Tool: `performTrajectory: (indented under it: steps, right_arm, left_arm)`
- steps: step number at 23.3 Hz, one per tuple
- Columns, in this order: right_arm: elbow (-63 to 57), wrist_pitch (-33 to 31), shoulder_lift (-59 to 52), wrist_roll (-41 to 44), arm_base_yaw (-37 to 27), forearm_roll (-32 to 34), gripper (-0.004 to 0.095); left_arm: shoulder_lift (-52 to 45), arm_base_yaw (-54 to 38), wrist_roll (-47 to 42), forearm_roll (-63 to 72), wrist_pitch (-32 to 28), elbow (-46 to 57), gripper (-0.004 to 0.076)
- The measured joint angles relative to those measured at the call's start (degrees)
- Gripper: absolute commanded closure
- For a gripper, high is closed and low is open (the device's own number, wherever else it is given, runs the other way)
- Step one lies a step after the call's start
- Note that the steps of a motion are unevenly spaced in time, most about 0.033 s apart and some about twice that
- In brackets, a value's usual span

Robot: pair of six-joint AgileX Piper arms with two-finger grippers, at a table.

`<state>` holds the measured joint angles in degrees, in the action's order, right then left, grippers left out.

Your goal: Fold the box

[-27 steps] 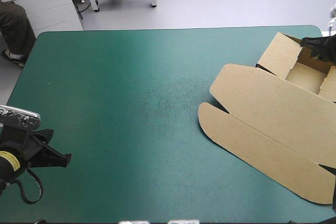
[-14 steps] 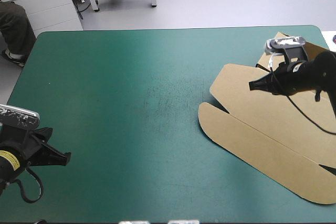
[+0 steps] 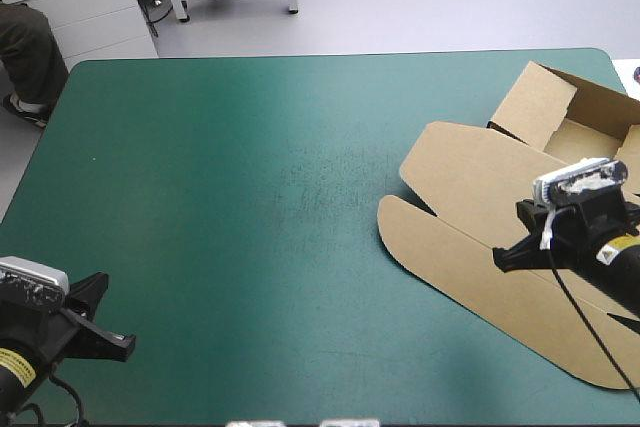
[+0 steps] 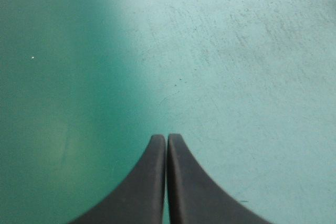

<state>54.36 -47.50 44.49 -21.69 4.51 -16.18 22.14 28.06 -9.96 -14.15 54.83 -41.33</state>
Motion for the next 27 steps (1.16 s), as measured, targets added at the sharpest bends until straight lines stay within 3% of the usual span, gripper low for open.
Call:
performTrajectory:
  steps: [6,13,22,27]
  right_arm:
    - [-11.14,5.21,-9.64,-1.62,0.00,0.00,0.0909]
    - [-22.54,11.56,-23.53,0.87,0.00,-0.05,0.0909]
    - [-27.64,10.79,-35.74,5.76,0.00,0.21,0.0909]
    - [-29.98,8.76,-40.29,11.13,0.00,4.23,0.0909]
  left_arm:
    - [-6.23,0.00,0.00,0.34,-7.62,6.04,0.0734]
    - [-12.37,0.00,0.05,0.67,-9.08,11.92,0.0734]
    - [-17.37,0.00,1.96,0.67,-8.86,12.83,0.0734]
    - [-18.99,0.00,2.14,0.67,-8.10,13.28,0.0734]
